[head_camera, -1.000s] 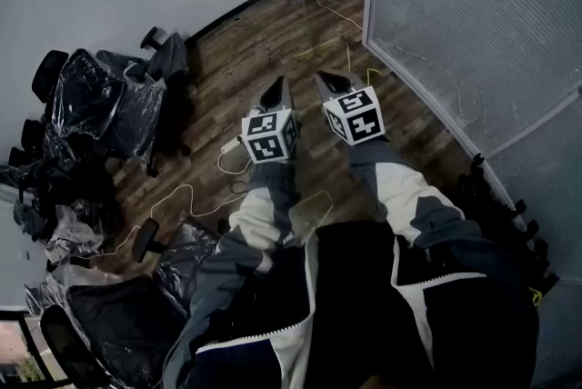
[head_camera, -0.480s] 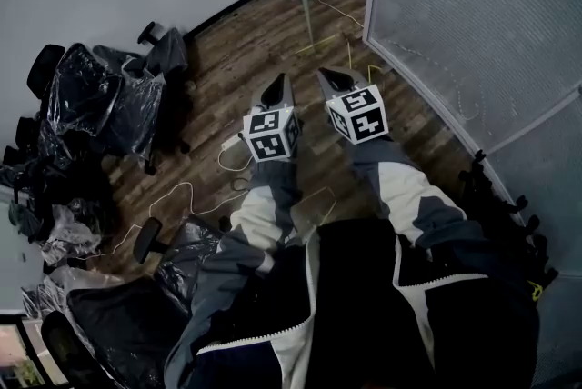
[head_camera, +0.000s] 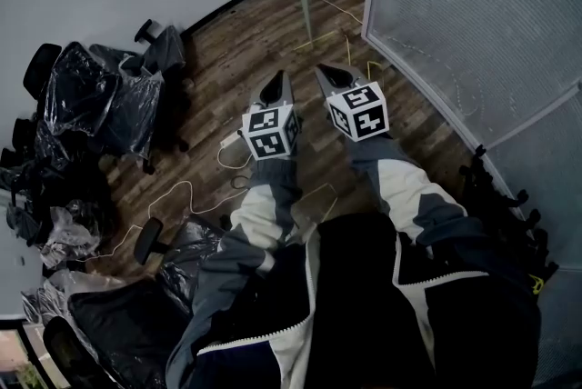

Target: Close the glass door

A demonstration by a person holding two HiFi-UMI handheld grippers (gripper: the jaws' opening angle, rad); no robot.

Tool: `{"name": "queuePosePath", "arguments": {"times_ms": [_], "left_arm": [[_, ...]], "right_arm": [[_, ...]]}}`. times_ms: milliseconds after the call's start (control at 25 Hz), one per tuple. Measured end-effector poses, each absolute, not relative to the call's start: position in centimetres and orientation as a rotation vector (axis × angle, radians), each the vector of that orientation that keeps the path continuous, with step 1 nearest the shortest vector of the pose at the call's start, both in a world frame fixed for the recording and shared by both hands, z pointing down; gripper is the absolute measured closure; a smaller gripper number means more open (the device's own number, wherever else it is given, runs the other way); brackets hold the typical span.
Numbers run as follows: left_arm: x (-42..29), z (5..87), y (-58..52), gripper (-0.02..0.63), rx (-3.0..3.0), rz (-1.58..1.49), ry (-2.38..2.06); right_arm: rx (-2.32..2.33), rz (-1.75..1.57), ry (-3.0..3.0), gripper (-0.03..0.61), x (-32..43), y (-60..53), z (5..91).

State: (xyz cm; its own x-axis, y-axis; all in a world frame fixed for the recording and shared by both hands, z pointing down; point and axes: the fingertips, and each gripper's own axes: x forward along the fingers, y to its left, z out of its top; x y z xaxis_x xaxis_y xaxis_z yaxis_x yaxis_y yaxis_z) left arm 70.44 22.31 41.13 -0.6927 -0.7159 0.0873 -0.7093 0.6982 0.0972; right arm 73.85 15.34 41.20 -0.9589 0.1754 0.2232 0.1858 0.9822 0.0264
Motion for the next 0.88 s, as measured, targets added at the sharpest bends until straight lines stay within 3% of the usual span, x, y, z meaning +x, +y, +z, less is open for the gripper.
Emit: {"name": "queuePosePath", "arguments": {"times_ms": [440, 880], "left_arm": [[69.0, 42.7, 23.5, 0.611, 1.104, -0.110, -2.794], [59.9, 45.7, 24.1, 0.611, 0.903, -0.067, -2.808]], "right_arm": [[-0.354, -0.112, -2.847, 0.573, 71.9, 16.8, 42.9], [-0.523, -0.027, -2.824, 0.574, 61.5, 16.3, 45.7]]}}
